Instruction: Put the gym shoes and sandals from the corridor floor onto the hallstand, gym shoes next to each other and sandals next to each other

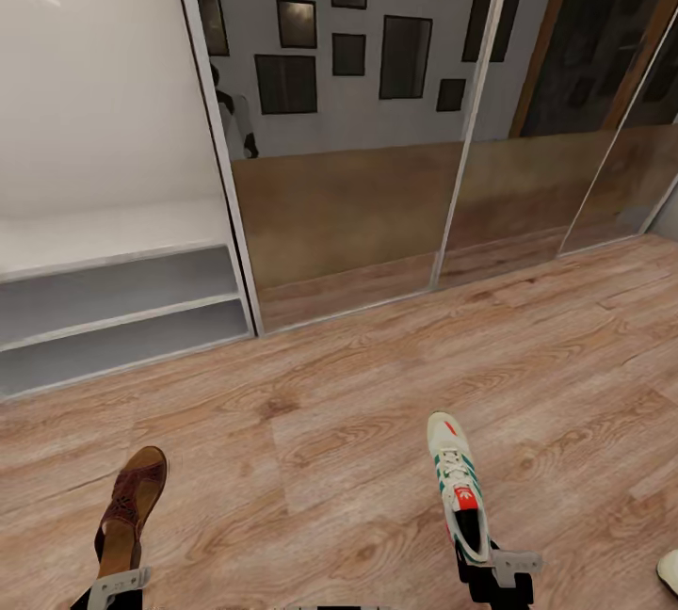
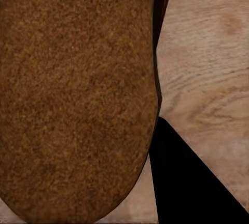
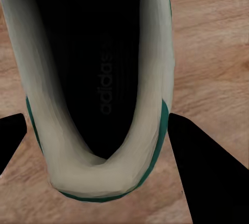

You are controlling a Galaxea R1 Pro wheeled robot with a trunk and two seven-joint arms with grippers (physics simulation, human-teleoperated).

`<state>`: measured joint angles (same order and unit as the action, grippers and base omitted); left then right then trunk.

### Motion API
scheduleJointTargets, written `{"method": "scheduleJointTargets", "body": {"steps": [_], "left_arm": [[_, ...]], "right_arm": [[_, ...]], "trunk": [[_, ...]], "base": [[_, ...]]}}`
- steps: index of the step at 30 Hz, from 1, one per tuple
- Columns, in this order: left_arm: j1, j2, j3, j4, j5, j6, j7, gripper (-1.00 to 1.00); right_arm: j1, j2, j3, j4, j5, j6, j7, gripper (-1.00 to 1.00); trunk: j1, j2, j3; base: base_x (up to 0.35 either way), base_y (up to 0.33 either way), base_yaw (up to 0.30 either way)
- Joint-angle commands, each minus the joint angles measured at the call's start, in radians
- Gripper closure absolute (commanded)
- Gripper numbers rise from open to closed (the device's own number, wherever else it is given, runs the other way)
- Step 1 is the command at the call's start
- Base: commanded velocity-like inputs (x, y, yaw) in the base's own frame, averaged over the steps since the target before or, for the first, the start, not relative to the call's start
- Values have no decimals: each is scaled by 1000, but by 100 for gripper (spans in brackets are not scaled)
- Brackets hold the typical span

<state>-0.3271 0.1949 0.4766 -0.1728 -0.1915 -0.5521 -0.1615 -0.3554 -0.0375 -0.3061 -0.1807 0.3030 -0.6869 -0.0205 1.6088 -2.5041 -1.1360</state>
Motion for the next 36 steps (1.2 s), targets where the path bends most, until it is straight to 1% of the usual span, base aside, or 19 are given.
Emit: {"method": "scheduleJointTargets", "body": {"steps": [1,8,13,21,36], "left_arm": [[-1,0,10,1,-12,-3,-3,100],[-1,-2,9,1,-10,-2,-3,100],[-1,-10,10,1,-7,-2,-3,100],[-1,-14,10,1,-4,-2,-3,100],[-1,-14,8,2,-12,-2,-14,100]], "right_arm": [[0,0,-7,1,10,-3,0,100],[0,1,-7,2,11,-3,-1,100],[-1,2,-7,3,11,-3,-1,100],[0,15,-7,3,13,-3,0,100],[0,17,-5,3,13,-3,1,100]], "trunk": [[0,0,-1],[0,0,-7],[0,0,-11],[0,0,-17],[0,0,-21]], "base": [[0,0,275],[66,4,265],[257,94,259],[267,127,259],[22,10,271]]}}
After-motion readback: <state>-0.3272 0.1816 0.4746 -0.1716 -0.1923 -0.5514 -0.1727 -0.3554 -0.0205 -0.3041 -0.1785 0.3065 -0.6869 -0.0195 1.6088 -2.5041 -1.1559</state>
